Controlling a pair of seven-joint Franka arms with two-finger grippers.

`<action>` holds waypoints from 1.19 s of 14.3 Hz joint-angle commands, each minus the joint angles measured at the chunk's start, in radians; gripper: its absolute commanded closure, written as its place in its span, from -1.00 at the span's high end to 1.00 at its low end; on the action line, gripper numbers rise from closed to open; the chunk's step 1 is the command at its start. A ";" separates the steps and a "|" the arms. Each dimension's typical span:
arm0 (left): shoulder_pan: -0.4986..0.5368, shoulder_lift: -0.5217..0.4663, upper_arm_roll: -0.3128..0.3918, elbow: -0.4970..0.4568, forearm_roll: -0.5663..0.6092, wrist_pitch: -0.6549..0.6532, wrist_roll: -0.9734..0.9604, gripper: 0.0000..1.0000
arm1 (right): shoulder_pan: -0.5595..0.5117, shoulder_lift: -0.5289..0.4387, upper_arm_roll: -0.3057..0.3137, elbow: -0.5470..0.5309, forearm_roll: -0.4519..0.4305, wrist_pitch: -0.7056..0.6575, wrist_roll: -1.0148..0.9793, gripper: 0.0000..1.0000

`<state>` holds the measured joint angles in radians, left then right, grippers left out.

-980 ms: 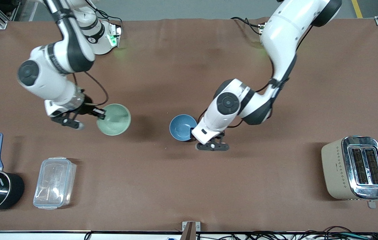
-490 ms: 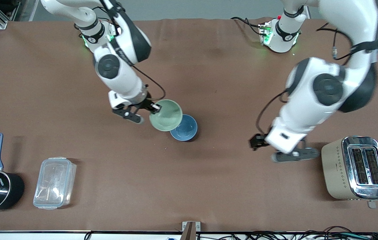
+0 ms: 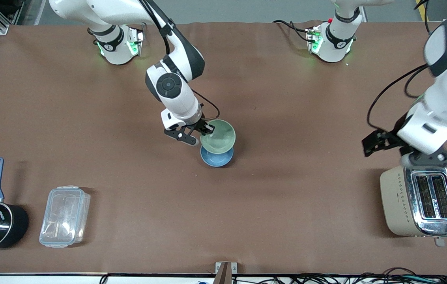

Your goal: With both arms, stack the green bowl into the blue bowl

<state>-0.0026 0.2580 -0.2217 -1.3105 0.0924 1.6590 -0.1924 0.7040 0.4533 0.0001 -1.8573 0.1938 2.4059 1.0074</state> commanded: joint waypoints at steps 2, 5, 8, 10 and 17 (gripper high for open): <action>0.021 -0.138 0.017 -0.090 -0.017 -0.057 0.106 1.00 | 0.015 0.031 -0.012 0.021 -0.005 0.036 0.030 -0.99; 0.012 -0.255 0.091 -0.219 -0.083 -0.061 0.146 1.00 | 0.005 0.045 -0.014 0.026 -0.007 0.052 0.030 -0.99; 0.007 -0.305 0.099 -0.265 -0.089 -0.077 0.148 1.00 | 0.002 0.054 -0.012 0.026 -0.010 0.055 0.030 -0.97; 0.012 -0.306 0.097 -0.262 -0.088 -0.079 0.149 1.00 | 0.003 0.074 -0.012 0.026 -0.016 0.096 0.028 -0.96; 0.013 -0.306 0.094 -0.259 -0.088 -0.079 0.149 1.00 | 0.003 0.091 -0.014 0.023 -0.016 0.098 0.028 0.40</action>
<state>0.0126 -0.0282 -0.1309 -1.5526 0.0162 1.5819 -0.0550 0.7075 0.5383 -0.0149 -1.8490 0.1919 2.5035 1.0149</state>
